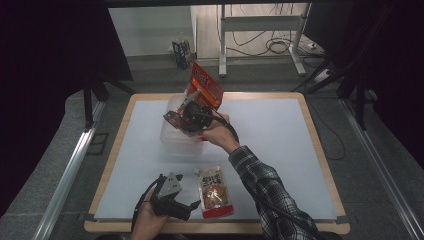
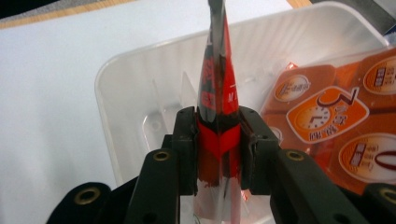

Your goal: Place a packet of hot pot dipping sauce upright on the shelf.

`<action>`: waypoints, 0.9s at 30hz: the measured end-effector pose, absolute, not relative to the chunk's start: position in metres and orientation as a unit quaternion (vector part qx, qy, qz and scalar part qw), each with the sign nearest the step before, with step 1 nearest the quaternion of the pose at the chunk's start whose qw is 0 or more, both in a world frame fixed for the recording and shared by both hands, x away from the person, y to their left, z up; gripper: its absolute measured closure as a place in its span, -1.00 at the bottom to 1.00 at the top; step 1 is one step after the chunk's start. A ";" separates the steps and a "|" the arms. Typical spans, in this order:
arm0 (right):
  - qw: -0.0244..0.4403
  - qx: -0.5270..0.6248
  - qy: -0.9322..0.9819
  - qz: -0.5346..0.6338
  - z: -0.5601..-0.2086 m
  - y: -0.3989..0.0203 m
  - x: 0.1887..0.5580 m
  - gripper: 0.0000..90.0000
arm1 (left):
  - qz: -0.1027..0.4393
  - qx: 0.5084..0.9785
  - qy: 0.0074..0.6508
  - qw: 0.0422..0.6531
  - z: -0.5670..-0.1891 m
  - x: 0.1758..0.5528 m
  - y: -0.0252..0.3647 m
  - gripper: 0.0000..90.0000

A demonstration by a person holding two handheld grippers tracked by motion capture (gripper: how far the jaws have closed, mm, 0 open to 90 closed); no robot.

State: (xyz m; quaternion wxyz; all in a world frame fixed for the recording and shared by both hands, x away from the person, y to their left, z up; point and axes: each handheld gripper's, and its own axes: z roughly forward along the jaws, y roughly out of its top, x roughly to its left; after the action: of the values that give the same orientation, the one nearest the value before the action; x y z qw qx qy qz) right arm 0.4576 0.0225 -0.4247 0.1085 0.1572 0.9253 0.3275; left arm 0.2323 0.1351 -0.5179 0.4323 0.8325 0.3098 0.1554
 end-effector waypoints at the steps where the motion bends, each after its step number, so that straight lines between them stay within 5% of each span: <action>1: 0.109 0.155 0.925 0.329 -0.424 0.024 0.458 0.55 | 0.156 0.833 0.310 0.432 -0.518 0.232 0.135 -1.00; 14: 0.061 0.160 0.917 0.359 -0.439 0.019 0.470 0.51 | 0.155 0.835 0.306 0.430 -0.518 0.232 0.133 -1.00; 20: 0.078 0.163 0.921 0.346 -0.437 0.014 0.468 0.12 | 0.155 0.837 0.304 0.427 -0.518 0.232 0.133 -1.00; 27: 0.076 0.181 0.915 0.352 -0.432 -0.007 0.466 0.03 | 0.156 0.838 0.303 0.427 -0.518 0.232 0.132 -1.00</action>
State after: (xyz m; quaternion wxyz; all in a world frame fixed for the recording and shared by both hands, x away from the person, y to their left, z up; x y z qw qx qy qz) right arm 0.4664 -0.0070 -0.4317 0.0758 0.1813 0.9151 0.3522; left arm 0.2315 0.1322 -0.5185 0.4265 0.8379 0.3030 0.1556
